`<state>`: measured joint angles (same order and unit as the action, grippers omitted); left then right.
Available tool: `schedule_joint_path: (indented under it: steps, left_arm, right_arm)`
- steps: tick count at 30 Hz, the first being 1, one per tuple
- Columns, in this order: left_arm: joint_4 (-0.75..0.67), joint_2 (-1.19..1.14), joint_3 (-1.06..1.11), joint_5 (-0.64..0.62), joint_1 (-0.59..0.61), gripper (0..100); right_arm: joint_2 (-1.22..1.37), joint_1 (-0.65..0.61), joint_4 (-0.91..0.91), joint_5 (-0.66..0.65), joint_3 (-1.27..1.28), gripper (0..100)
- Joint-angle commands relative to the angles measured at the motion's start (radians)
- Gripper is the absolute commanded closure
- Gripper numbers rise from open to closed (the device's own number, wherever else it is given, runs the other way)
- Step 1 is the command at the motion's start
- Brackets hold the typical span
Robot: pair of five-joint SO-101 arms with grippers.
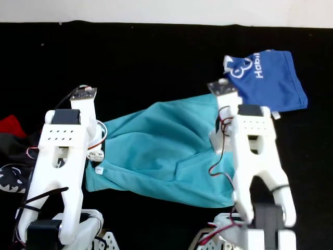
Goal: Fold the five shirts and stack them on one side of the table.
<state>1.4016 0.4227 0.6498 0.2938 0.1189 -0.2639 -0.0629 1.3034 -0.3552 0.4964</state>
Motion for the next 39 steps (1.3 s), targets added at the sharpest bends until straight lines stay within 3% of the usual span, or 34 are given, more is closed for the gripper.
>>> schedule_joint_path:
  steps: [1, 6, 13, 20, 25, 39]
  left_arm:
    - [-0.008, 0.016, -0.012, 0.011, -0.01, 99]
    - [-0.011, 0.016, -0.012, 0.009, -0.015, 99]
    - [-0.012, 0.016, -0.012, 0.008, -0.016, 99]
    - [-0.011, 0.016, -0.012, 0.008, -0.012, 99]
    - [-0.011, 0.016, -0.012, 0.009, -0.012, 99]
    - [-0.012, 0.016, -0.019, 0.006, -0.015, 99]
  right_arm:
    - [-0.156, -0.01, 0.065, -0.008, -0.059, 99.3]
    - [-0.194, -0.022, 0.027, -0.006, 0.056, 97.7]
    - [0.008, -0.031, -0.18, -0.009, 0.156, 73.5]
    - [0.174, -0.031, -0.18, -0.009, 0.064, 77.6]
    - [0.127, -0.028, -0.18, -0.003, 0.067, 99.6]
    - [-0.26, -0.027, 0.004, -0.003, 0.061, 99.3]
